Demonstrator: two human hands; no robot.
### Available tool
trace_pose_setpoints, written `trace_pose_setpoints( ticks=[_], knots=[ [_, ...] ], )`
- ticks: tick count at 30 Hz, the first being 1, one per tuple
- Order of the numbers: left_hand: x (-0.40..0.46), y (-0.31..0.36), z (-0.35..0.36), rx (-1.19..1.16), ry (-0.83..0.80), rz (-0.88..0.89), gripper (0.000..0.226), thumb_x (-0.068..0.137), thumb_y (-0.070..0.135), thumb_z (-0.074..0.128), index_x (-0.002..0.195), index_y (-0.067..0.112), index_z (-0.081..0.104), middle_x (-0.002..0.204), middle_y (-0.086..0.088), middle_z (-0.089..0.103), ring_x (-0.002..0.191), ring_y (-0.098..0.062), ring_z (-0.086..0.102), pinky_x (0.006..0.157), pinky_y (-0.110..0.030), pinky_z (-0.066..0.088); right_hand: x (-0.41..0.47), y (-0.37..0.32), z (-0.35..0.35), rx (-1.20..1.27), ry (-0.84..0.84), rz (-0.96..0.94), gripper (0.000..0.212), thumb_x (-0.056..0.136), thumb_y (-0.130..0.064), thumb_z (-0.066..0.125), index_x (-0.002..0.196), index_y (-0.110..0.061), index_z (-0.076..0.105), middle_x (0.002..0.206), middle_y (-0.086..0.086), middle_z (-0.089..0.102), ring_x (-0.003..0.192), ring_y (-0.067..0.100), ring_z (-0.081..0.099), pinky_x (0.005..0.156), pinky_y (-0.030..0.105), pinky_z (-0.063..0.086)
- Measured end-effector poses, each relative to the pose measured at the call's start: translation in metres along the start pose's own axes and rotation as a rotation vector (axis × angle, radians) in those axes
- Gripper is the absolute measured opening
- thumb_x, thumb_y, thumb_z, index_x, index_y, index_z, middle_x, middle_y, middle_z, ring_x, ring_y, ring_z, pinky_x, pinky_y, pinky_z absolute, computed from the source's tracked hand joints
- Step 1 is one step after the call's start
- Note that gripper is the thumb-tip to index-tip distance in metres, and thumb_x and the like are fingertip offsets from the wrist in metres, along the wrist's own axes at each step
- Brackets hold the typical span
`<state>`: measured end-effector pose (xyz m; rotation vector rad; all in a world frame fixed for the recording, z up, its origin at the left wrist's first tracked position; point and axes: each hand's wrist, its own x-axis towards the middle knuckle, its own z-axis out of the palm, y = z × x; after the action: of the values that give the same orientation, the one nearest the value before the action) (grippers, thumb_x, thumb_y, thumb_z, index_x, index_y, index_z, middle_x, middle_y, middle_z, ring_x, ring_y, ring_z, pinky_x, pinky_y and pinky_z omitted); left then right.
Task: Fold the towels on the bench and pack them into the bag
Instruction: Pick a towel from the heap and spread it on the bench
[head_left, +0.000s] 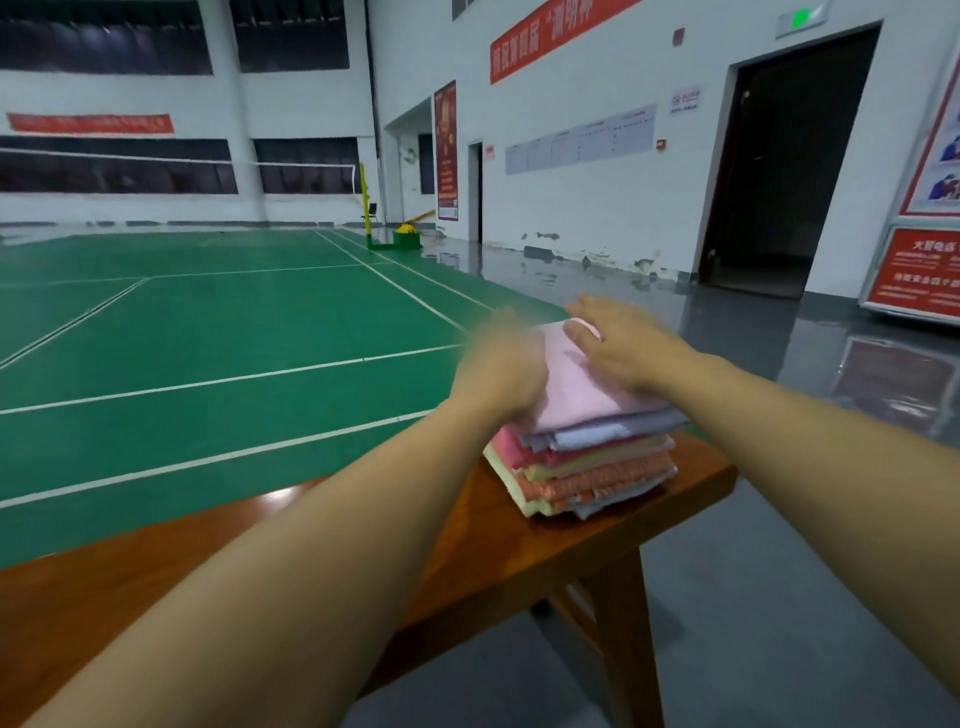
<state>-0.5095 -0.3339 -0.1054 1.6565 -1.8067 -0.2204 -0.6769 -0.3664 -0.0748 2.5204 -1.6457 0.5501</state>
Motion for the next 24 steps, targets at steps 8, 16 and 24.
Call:
trace_pose_setpoints(
  ticks=[8, 16, 24],
  knots=[
    [-0.066, -0.086, -0.095, 0.169, 0.119, -0.1, 0.062, 0.109, 0.04, 0.027, 0.16, 0.006, 0.017, 0.168, -0.012, 0.015, 0.154, -0.026, 0.017, 0.124, -0.038, 0.015, 0.006, -0.135, 0.021, 0.094, 0.03, -0.24, 0.053, 0.107, -0.047, 0.031, 0.156, -0.025, 0.035, 0.166, -0.004, 0.023, 0.153, 0.016, 0.018, 0.123, 0.038, 0.015],
    [-0.201, -0.226, -0.214, 0.409, 0.194, -0.414, 0.062, 0.109, 0.04, 0.027, 0.159, 0.005, 0.018, 0.168, -0.013, 0.016, 0.153, -0.027, 0.019, 0.122, -0.037, 0.015, 0.002, -0.329, 0.087, 0.273, -0.12, -0.533, 0.054, 0.107, -0.047, 0.036, 0.156, -0.025, 0.035, 0.166, -0.003, 0.024, 0.153, 0.014, 0.019, 0.124, 0.033, 0.015],
    [-0.321, -0.317, -0.322, 0.519, 0.356, -0.621, 0.041, 0.104, 0.041, 0.045, 0.126, 0.009, 0.057, 0.128, -0.02, 0.057, 0.121, -0.038, 0.052, 0.105, -0.043, 0.039, -0.042, -0.489, 0.14, 0.352, -0.229, -0.771, 0.05, 0.103, -0.05, 0.044, 0.143, -0.022, 0.052, 0.146, 0.003, 0.055, 0.135, 0.023, 0.049, 0.112, 0.04, 0.039]
  ],
)
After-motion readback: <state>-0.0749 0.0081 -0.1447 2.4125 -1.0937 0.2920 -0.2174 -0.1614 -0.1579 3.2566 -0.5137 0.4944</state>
